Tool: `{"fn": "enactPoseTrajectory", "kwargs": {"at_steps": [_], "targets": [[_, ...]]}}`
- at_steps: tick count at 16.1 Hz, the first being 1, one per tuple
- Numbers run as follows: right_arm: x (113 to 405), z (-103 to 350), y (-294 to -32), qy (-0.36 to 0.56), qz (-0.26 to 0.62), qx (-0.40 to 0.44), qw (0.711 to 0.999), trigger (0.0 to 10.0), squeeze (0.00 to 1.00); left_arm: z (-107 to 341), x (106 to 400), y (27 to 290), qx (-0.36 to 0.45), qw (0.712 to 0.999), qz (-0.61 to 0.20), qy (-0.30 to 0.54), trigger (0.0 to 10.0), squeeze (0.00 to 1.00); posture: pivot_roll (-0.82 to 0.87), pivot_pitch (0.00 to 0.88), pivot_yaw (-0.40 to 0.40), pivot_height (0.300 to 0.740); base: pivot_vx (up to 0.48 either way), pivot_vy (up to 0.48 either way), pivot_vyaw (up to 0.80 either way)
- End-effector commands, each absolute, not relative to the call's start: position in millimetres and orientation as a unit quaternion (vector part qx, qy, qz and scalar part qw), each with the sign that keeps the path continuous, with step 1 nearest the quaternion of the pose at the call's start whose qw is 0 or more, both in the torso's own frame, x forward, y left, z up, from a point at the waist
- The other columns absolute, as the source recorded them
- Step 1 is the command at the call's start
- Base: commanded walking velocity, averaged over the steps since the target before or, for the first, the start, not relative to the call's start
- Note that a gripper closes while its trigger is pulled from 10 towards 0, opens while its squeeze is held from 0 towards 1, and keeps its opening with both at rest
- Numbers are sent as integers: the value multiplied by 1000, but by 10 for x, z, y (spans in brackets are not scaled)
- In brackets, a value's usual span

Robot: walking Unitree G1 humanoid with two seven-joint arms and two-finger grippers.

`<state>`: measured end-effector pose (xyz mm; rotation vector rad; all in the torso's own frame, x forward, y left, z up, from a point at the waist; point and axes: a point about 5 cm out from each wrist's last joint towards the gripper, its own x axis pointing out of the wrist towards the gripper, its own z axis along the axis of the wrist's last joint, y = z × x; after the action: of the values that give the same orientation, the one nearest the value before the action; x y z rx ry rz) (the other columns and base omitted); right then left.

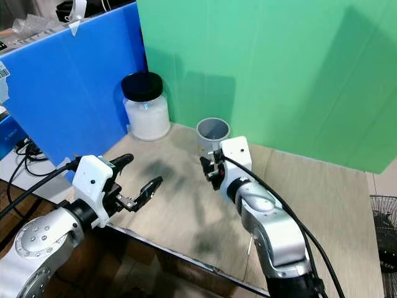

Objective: Setting the table

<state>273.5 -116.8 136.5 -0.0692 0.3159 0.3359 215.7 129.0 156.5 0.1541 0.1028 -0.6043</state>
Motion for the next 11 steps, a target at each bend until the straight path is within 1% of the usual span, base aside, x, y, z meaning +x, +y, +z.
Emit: {"fn": "enactPoseTrajectory", "kwargs": {"at_steps": [1,2,3,5,8,11], "targets": [[2786,1369,-1190,154,147,-47,976,10000,1000,1562,2165,1261,79,946,-310,53,10000,482,110,0,49,740,0,0,0],[2838,1321,-1121,157,152,-35,975,10000,800,1568,2179,1238,78,943,-319,52,10000,482,109,0,57,740,0,0,0],[2893,1274,-1057,160,150,-36,975,10000,0,1569,2193,1236,78,942,-323,51,10000,482,108,0,60,740,0,0,0],[2963,1208,-998,167,145,-32,975,10000,0,1564,2203,1219,71,939,-333,54,10000,482,110,0,60,740,0,0,0],[3095,1094,-944,182,114,-37,976,10000,0,1540,2177,1178,58,928,-362,65,10000,486,115,0,56,740,0,0,0],[3186,1053,-877,174,105,-13,979,10000,0,1505,2149,1152,58,921,-378,80,10000,482,123,0,56,740,0,0,0]]}}
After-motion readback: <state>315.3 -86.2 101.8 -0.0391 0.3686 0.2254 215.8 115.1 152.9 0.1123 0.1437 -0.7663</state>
